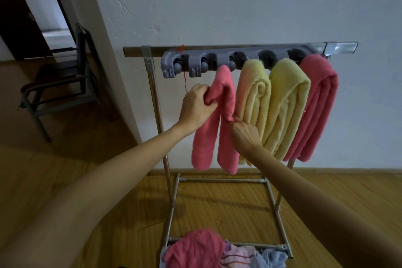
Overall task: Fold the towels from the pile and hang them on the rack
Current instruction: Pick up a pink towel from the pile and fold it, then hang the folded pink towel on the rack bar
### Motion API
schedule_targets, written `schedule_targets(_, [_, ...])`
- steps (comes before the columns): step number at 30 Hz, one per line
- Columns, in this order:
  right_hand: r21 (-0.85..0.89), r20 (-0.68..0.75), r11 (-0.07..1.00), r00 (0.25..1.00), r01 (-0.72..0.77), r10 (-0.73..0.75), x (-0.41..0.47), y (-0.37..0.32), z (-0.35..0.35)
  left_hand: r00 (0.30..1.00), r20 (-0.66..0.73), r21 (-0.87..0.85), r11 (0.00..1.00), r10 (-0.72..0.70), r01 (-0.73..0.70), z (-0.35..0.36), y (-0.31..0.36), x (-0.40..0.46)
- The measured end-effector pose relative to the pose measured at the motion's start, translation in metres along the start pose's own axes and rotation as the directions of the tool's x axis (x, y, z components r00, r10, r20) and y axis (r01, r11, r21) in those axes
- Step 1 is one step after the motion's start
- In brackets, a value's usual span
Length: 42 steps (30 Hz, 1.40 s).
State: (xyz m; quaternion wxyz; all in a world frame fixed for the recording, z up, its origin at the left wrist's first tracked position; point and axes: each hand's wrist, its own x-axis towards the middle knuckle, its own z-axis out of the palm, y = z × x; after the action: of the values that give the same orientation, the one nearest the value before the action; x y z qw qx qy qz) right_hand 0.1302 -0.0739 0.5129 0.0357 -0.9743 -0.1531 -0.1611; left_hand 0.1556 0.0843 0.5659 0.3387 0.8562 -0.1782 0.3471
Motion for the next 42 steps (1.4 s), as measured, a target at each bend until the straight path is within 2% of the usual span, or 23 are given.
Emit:
schedule_targets(5, [0.149,-0.040,0.988,0.999,0.031,-0.025,-0.002,0.007,0.008,0.999,0.029,-0.078,0.996,-0.031,0.033,0.004,0.001,-0.011])
schedule_targets(8, [0.223,-0.056,0.974,0.998,0.046,-0.035,-0.008,0.015,0.015,0.991,0.126,-0.146,0.987,-0.049,0.068,0.007,-0.003,-0.023])
schedule_targets(15, [0.213,-0.028,0.975,0.998,0.068,-0.064,-0.022,0.017,0.030,0.913,0.368,-0.079,0.972,-0.176,0.220,0.026,-0.031,-0.070])
schedule_targets(23, [0.251,0.074,0.964,0.991,0.092,-0.114,-0.043,0.014,0.064,0.836,0.476,-0.047,0.941,-0.274,0.335,0.045,-0.051,-0.106])
schedule_targets(28, [0.304,0.169,0.951,0.978,0.064,-0.119,-0.076,0.012,0.122,0.698,0.593,0.043,0.881,-0.402,0.471,0.060,-0.084,-0.172])
schedule_targets(32, [0.315,0.360,0.948,0.929,-0.039,-0.081,-0.109,0.011,0.188,0.542,0.629,0.172,0.780,-0.557,0.602,0.072,-0.130,-0.260])
schedule_targets(38, [0.331,0.647,0.923,0.759,-0.196,-0.071,-0.159,-0.007,0.292,0.251,0.557,0.318,0.482,-0.792,0.817,0.096,-0.181,-0.371])
schedule_targets(42, [0.353,0.743,0.911,0.656,-0.213,-0.134,-0.203,-0.029,0.365,0.121,0.505,0.403,0.357,-0.855,0.843,0.121,-0.210,-0.445])
